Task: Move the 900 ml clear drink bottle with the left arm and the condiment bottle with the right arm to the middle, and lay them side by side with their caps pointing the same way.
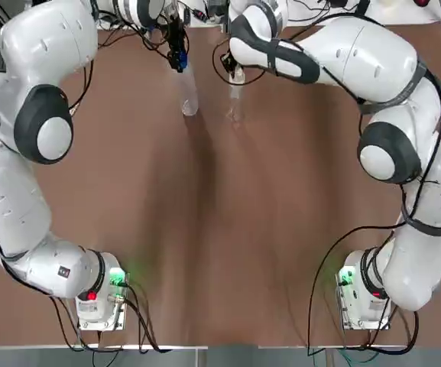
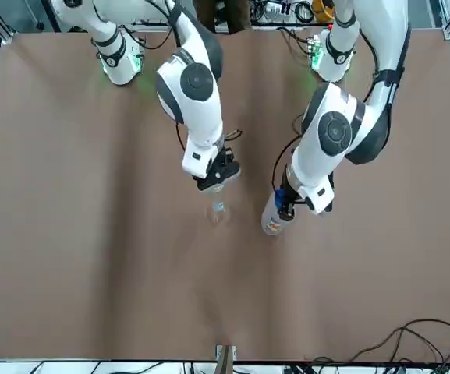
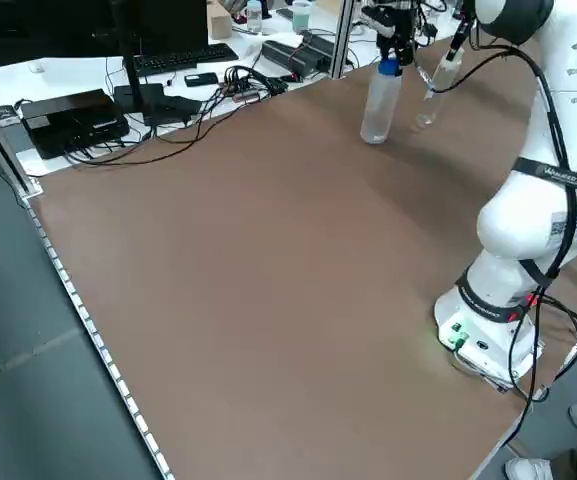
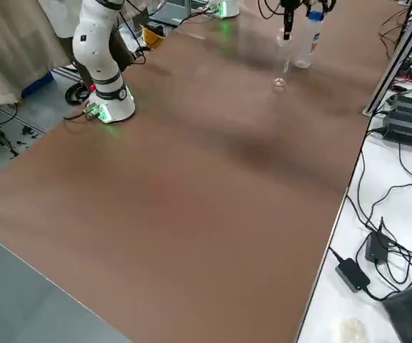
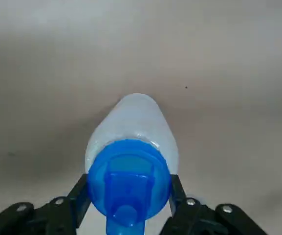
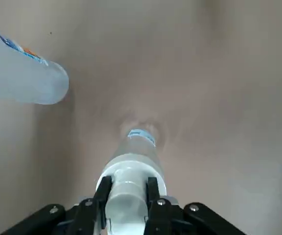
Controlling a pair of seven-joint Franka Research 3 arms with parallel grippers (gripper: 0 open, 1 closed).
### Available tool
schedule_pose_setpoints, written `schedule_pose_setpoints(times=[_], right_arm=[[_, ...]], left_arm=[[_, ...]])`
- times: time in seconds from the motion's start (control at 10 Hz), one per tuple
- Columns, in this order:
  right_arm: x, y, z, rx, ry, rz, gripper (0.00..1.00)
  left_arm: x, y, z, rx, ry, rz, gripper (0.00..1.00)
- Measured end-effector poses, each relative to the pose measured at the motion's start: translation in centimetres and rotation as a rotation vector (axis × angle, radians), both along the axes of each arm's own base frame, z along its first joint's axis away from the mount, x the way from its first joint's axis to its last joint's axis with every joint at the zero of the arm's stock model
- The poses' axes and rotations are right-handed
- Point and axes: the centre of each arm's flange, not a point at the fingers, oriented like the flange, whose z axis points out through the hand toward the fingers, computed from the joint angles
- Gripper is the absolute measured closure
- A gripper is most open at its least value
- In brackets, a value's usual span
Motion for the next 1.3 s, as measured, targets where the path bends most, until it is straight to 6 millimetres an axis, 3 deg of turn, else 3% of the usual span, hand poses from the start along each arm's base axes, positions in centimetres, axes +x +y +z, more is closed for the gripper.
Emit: schedule_pose_setpoints(times=[0.2, 0.6, 1.0, 1.3], right_arm=[[1.0, 0.4, -0.6, 0.007, -0.009, -0.005, 0.66], [2.2, 0.6, 0.4, -0.002, -0.034, -0.005, 0.66], [2.6, 0.9, -1.5, -0.024, -0.010, 0.007, 0.66], [2.3, 0.9, -1.4, -0.051, 0.016, 0.048, 0.66]], left_arm=[[0.6, 1.1, 0.0, 0.002, 0.004, 0.070, 0.33], [0.6, 1.0, 0.0, -0.006, 0.013, 0.106, 0.33], [0.6, 1.0, 0.0, -0.011, 0.018, 0.121, 0.33], [0.6, 1.0, 0.0, -0.012, 0.017, 0.121, 0.22]])
